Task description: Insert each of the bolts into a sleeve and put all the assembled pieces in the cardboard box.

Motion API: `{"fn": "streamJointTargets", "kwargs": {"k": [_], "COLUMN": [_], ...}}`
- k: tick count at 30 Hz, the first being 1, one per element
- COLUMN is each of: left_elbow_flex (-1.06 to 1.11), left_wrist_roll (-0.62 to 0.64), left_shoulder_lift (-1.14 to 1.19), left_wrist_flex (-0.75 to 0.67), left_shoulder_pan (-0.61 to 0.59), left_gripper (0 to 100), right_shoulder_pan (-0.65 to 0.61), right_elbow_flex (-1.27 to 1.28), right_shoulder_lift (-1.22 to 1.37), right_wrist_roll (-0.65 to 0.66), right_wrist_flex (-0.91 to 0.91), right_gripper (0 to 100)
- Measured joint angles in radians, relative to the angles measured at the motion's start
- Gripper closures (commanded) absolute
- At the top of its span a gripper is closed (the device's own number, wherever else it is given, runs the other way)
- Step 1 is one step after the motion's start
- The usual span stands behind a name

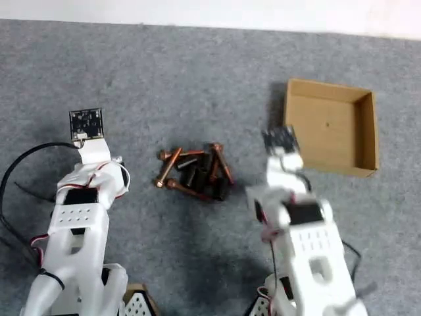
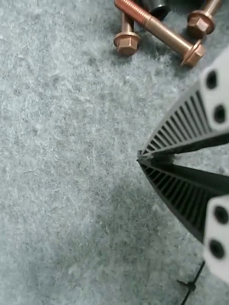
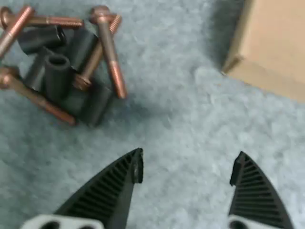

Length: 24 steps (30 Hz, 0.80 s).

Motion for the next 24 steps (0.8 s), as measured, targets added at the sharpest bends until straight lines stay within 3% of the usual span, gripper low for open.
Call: {"fn": "streamJointTargets", "kwargs": {"k": [7,14,21,24], "left_elbow_flex": [0.0,0.0,0.0,0.0], "left_wrist_roll": [0.0,0.0,0.0,0.0], "left_shoulder_lift": [0.0,0.0,0.0,0.0], "left_wrist_flex": [0.0,-0.005,-0.006,-0.006], "left_shoulder_pan": [0.0,0.0,0.0,0.0], "left_gripper": [99,99,99,99], "right_shoulder_pan": [-0.13,-0.189,-0.218,-0.23], "right_elbow_flex": [-0.354,-0.551,-0.569,-0.569], "right_shoulder_lift": [0.526,0.79,0.798,0.809], "right_wrist_roll": [-0.009,-0.041,-0.394,-0.48], "right_wrist_flex": [-0.04,-0.048,-0.048,-0.048], "right_gripper": [71.9,71.9,72.1,72.1]}}
